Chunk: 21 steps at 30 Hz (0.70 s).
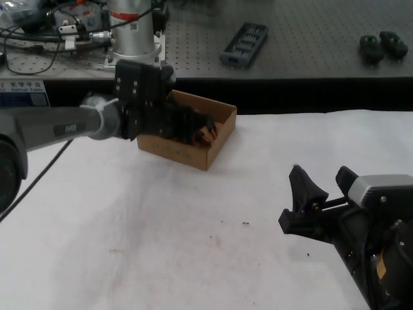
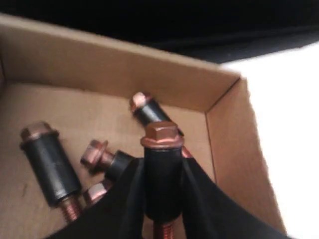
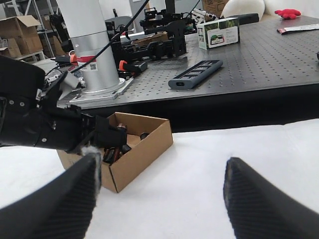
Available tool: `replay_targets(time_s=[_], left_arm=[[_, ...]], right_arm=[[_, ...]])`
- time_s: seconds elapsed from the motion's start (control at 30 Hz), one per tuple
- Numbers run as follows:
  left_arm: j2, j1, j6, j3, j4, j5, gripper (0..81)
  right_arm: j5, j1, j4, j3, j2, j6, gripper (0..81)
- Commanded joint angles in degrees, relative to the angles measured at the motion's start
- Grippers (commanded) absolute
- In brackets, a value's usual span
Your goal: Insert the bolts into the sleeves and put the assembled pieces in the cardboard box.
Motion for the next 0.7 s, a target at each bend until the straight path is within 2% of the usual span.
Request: replay_targets(time_s=[0.0, 0.2, 0.3, 0.4, 0.57, 0.63, 0.67], left_arm=[[-0.47, -0.06, -1.06, -0.60, -0.66, 1.81, 0.5], [-0.47, -0.06, -0.17, -0.60, 0.10, 3.12, 0.2], [-0.47, -0.06, -0.18, -0.60, 0.22, 3.12, 5.9], [-0.47, -0.06, -0.18, -0.60, 0.39, 3.12, 19.8], [-0.47, -0.19, 1.10, -0.60, 0.49, 5.71, 53.0], [-0.47, -0.19, 2.89, -0.60, 0.49, 7.48, 60.5], [-0.47, -0.33, 4.25, -0.60, 0.49, 8.68, 61.2]], right_arm=[[1.00, -0.39, -1.21, -0.30, 0.12, 0.46, 52.0], [1.00, -0.39, -1.21, -0.30, 0.12, 0.46, 52.0], [1.00, -0.39, -1.21, -0.30, 0.12, 0.46, 52.0], [1.00, -0.39, -1.21, -0.30, 0.12, 0.46, 52.0], [1.00, -0.39, -1.21, -0.30, 0.12, 0.46, 52.0], [1.00, -0.39, -1.21, -0.30, 0.12, 0.46, 52.0], [1.00, -0.39, -1.21, -0.30, 0.12, 0.46, 52.0]])
